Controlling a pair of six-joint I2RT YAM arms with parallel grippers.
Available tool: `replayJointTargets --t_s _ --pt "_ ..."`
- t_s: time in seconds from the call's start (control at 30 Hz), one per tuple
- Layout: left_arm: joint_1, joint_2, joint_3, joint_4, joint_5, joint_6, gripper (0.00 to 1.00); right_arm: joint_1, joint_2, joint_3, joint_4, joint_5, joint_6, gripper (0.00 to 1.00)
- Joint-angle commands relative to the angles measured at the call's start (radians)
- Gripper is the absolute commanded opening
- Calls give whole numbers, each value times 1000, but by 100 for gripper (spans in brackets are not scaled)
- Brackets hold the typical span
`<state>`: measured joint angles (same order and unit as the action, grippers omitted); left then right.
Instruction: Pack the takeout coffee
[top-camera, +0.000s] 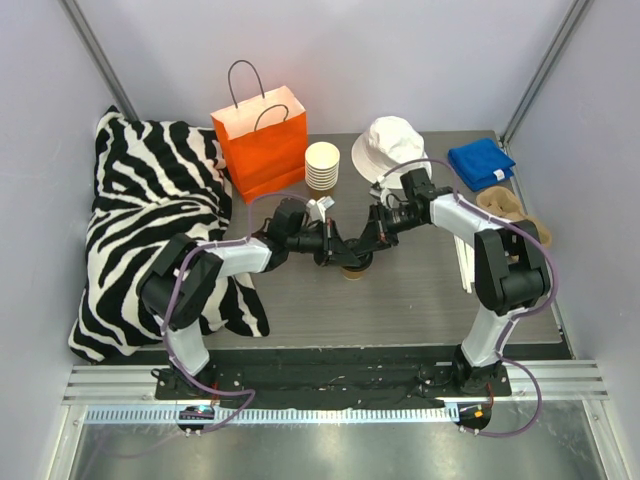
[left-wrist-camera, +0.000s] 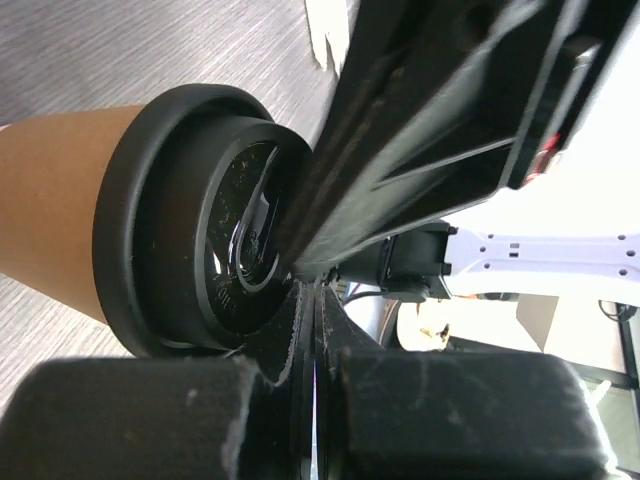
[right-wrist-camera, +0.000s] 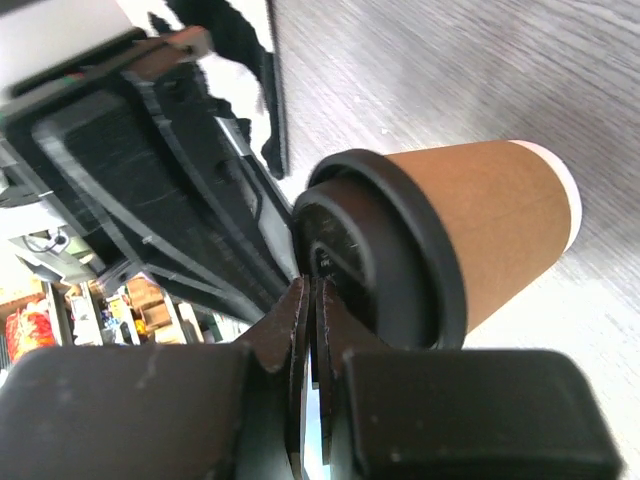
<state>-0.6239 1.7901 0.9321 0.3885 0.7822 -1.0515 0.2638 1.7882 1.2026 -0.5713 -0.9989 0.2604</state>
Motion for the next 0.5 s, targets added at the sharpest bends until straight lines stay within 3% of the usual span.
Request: replayJointTargets --t_s 0.0,0.47 --pt "-3 25 39 -17 -38 25 0 17 37 11 28 42 -6 9" --pt "32 81 -13 -166 -113 106 0 17 126 -9 -1 157 -66 5"
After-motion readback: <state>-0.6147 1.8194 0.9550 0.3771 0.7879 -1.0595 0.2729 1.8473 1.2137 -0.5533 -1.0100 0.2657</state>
